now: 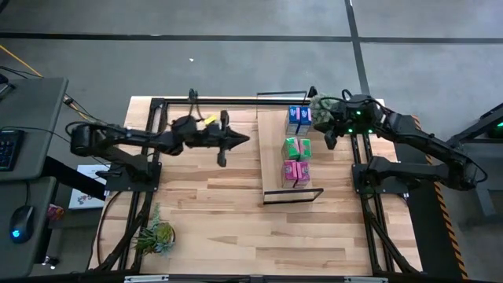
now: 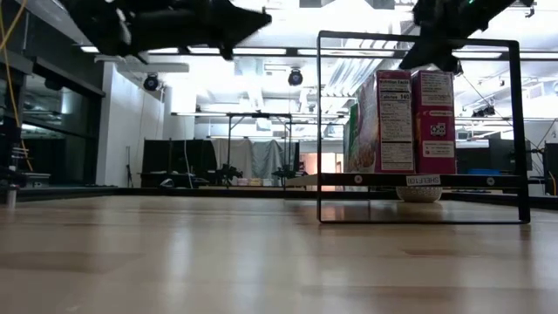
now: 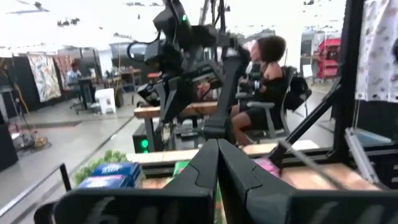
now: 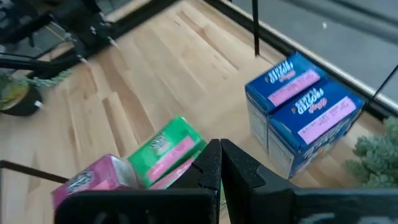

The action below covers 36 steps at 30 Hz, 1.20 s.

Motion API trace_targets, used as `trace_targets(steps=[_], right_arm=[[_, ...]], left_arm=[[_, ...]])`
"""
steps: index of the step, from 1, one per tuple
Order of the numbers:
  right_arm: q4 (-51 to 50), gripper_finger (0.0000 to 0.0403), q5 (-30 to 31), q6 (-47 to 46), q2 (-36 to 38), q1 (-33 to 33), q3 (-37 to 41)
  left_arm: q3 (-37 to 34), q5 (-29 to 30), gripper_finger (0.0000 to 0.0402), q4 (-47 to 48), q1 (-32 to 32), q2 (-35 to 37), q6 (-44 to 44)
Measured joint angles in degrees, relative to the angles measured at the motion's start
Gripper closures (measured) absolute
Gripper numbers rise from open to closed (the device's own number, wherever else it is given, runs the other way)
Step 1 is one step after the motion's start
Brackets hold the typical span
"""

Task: Stack cereal on shelf
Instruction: Return to Home Position

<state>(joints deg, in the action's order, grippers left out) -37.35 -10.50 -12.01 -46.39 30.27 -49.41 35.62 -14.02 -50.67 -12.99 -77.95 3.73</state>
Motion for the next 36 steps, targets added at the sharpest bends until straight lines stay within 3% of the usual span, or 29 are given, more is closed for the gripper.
trace_targets(steps=[7,13,20,23,30,36], right_arm=[[-0.1,0.0403,1.6,-0.5,7.1,-3.5,0.0],[-0.1,0.0403,5.2,-3.4,11.6,-6.3,0.0],[-0.6,0.0403,6.2,-4.4,13.5,-7.7,0.0],[-1.7,0.0403,6.2,-4.5,13.5,-7.9,0.0],[-1.8,0.0403,7.9,-4.3,13.5,-7.9,0.0],[-1.8,0.0403,7.9,-5.7,13.5,-7.9,0.0]], left_arm=[[-6.4,5.7,0.0401,-1.3,6.0,4.4,0.0],[-13.2,9.0,0.0401,-9.6,10.1,4.0,1.3],[-22.6,12.6,0.0401,-14.0,6.6,10.8,1.9],[-25.3,13.9,0.0401,-9.0,4.8,18.4,1.9],[-25.7,14.0,0.0401,17.9,8.0,35.3,0.1],[-31.1,19.4,0.0401,19.0,16.0,42.6,0.8]])
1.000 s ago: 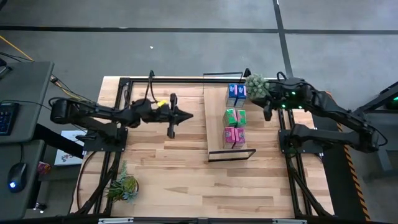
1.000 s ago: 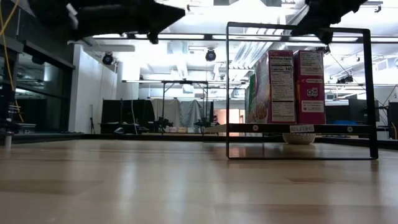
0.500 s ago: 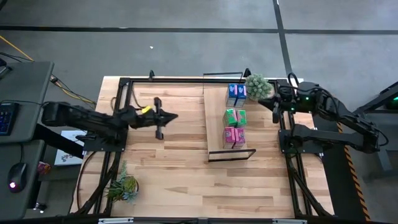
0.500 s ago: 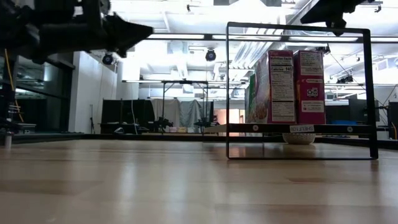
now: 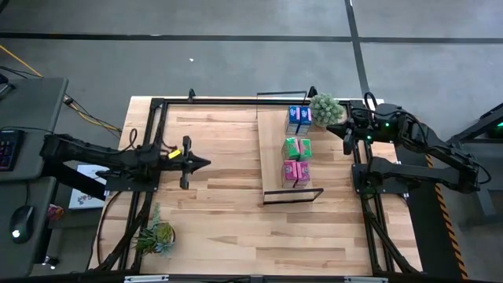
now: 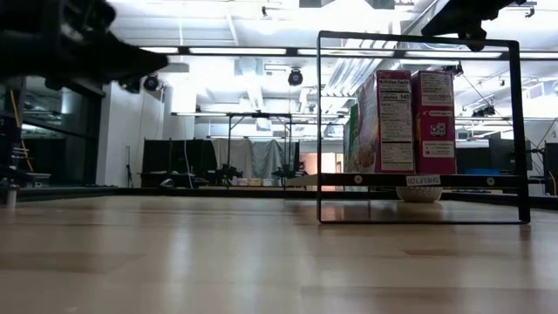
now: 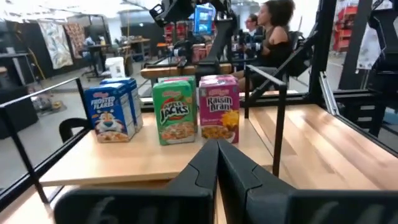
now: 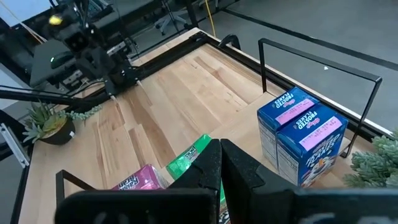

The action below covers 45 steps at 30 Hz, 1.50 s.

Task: Stack cereal on shelf
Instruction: Return to Home Position

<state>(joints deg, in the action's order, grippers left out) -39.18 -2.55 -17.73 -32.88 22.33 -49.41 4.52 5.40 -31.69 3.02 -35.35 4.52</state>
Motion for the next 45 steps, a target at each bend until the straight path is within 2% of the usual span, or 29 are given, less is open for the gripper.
trace_targets(steps=[3,8,12,16,19,24,29,36,39,45], right_arm=[[0.0,0.0403,0.0,-0.5,0.0,0.0,0.0],[0.0,0.0403,0.0,-0.9,0.0,0.0,0.0],[0.0,0.0403,-1.1,-0.3,0.3,0.0,0.0],[-0.3,0.0403,-2.0,0.4,1.6,0.0,0.0],[-1.4,0.0403,-2.1,1.5,3.4,0.0,0.0],[-2.8,0.0403,-2.1,2.6,7.8,0.0,1.3],[-2.1,0.0403,-3.0,2.4,15.4,0.0,8.5],[4.4,0.0403,-9.9,3.0,24.9,0.0,18.8],[9.0,0.0403,-12.2,3.9,28.2,0.0,21.7],[19.9,0.0403,-11.4,3.1,32.6,0.0,25.8]], left_arm=[[-3.7,3.5,0.0401,-0.8,2.1,5.4,0.1],[-3.6,3.6,0.0402,9.9,2.2,14.9,0.7],[-3.6,0.1,0.0401,19.8,1.0,22.5,1.6],[-3.8,-7.0,0.0402,29.6,-1.1,29.7,-0.5],[-3.8,-11.7,0.0402,29.6,-1.9,32.8,-1.6],[-3.8,-13.7,0.0402,29.6,-1.9,33.9,-1.7],[-3.8,-13.4,0.0401,29.8,-1.9,32.7,-1.6],[-3.8,-13.4,0.0401,29.7,-1.9,32.2,-2.9],[-3.8,-13.4,0.0401,29.7,-1.9,32.2,-8.8],[-3.8,-13.4,0.0401,29.7,-1.9,32.2,-11.8]])
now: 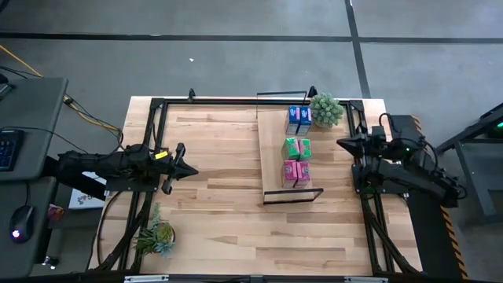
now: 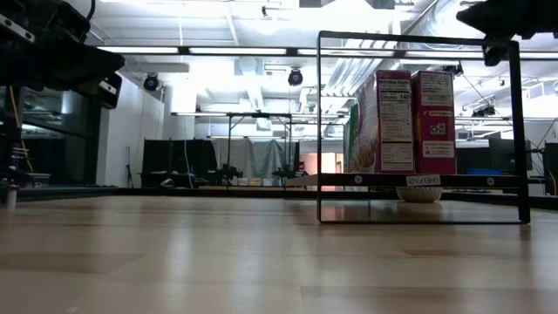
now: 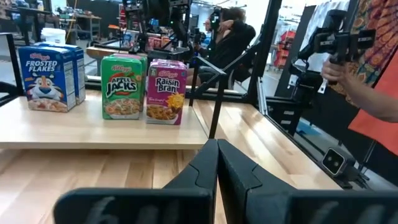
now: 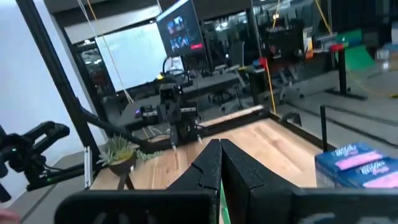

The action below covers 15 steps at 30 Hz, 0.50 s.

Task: Stack cereal on shelf
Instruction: Return to Home Position

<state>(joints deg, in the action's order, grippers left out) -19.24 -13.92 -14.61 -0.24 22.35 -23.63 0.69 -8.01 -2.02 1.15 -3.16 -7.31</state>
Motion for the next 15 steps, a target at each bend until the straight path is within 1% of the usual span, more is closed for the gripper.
trace_targets(steps=[4,8,12,14,15], right_arm=[[2.0,0.0403,-0.1,-0.6,-0.2,0.0,3.6],[10.1,0.0403,0.1,0.1,-0.1,-1.7,9.3],[23.2,0.0403,3.4,0.4,-0.2,-5.7,16.6],[26.9,0.0403,5.2,1.1,-0.2,-8.4,18.9],[27.0,0.0403,7.0,1.6,-0.2,-9.9,19.3]], left_arm=[[0.0,0.0,0.0401,0.0,0.0,0.0,0.0],[0.0,0.0,0.0401,0.0,0.0,0.0,0.0],[0.0,0.0,0.0401,0.0,0.0,0.0,0.0],[0.0,0.0,0.0401,0.0,0.0,0.0,0.0],[0.0,0.0,0.0401,0.0,0.0,0.0,0.0]])
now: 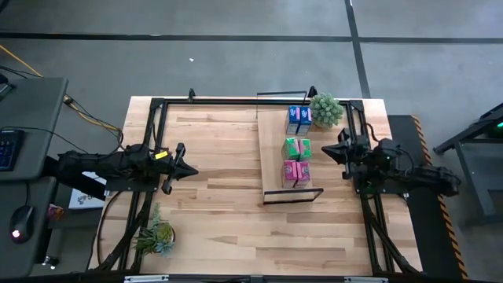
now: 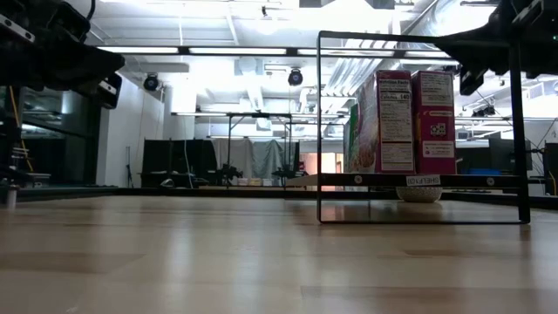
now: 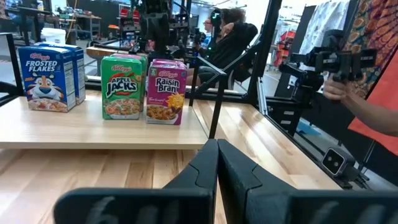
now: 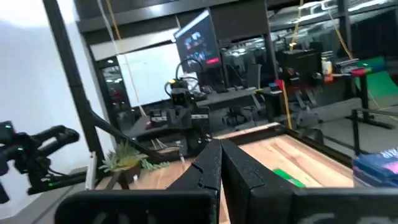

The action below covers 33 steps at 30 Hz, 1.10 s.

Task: Stack cereal on shelf
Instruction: Return to Home Position

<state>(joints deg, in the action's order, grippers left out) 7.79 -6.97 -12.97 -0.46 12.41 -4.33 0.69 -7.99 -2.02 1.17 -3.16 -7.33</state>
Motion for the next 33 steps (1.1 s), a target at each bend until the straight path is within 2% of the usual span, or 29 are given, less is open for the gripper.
trace_targets(steps=[5,11,15,19,25,28,33], right_arm=[[-4.6,0.0403,10.0,2.8,-0.6,-8.6,0.5],[-4.7,0.0403,24.6,10.1,-0.6,-18.9,0.5],[-3.5,0.0403,28.8,11.5,-0.6,-23.1,2.9],[-3.3,0.0403,28.6,9.0,-1.7,-24.1,3.8],[-4.5,0.0403,21.1,9.2,-1.8,-24.0,3.8],[-4.9,0.0403,19.5,9.8,-1.7,-22.4,3.8],[-5.7,0.0403,13.6,10.0,-1.8,-17.8,3.8]], left_arm=[[0.0,0.0,0.0401,0.0,0.0,0.0,0.0],[0.0,0.0,0.0401,0.0,0.0,0.0,0.0],[0.0,0.0,0.0401,0.0,0.0,0.0,0.0],[0.0,0.0,0.0401,0.0,0.0,0.0,0.0],[0.0,0.0,0.0401,0.0,0.0,0.0,0.0],[0.0,0.0,0.0401,0.0,0.0,0.0,0.0],[0.0,0.0,0.0401,0.0,0.0,0.0,0.0]])
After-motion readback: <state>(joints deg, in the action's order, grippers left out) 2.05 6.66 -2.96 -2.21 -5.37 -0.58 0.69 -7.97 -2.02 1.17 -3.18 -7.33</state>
